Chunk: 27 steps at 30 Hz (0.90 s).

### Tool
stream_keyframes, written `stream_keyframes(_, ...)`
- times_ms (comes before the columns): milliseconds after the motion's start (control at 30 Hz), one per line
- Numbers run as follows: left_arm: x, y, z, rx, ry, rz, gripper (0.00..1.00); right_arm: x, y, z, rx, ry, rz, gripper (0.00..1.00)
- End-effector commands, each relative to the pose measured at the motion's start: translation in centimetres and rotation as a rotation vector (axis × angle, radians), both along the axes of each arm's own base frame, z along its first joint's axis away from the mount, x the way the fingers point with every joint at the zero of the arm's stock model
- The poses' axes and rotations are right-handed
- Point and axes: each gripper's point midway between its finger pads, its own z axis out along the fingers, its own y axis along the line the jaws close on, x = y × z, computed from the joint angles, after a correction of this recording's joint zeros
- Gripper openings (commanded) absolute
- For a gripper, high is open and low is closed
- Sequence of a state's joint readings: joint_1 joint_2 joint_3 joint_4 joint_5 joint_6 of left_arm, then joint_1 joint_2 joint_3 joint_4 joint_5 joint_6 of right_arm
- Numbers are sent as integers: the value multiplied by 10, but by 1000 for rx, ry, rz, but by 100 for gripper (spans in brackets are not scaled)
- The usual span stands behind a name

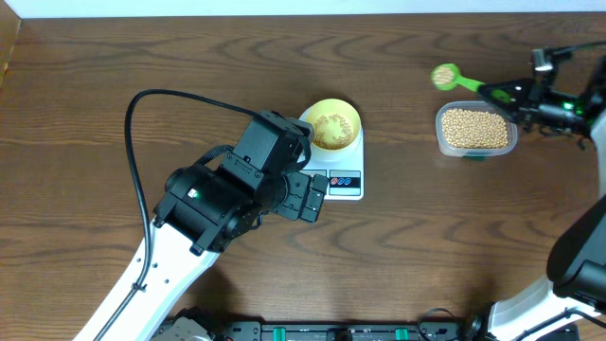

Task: Scoop item into bowl and weigh 50g on scale
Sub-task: 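Lift the filled scoop and carry it over the yellow bowl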

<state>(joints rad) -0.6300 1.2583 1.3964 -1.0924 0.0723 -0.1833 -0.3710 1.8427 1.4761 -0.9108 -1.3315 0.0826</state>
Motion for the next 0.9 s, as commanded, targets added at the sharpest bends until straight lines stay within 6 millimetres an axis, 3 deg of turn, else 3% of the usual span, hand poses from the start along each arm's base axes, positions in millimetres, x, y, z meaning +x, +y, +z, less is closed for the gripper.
stream_keyframes(0,1,1,9,-13,-26,-1,100,-5,50,12,81,-60,147,1)
stream_keyframes(167,1,1,9,-13,-26,-1,100,-7,118,15,67,-89,300,1)
stream_keyframes(300,1,1,9,-13,-26,-1,100,-1,161,9,-17,-116,341,1)
stream_keyframes(367,1,1,9,-13,-26,-1,100,2,173,8,-43,-122,339,2)
stream_keyframes(667,1,1,9,-13,-26,-1,100,3,182,2,-78,-105,332,1)
stream_keyframes(867,1,1,9,-13,-26,-1,100,-2,182,-31,-239,-59,309,2)
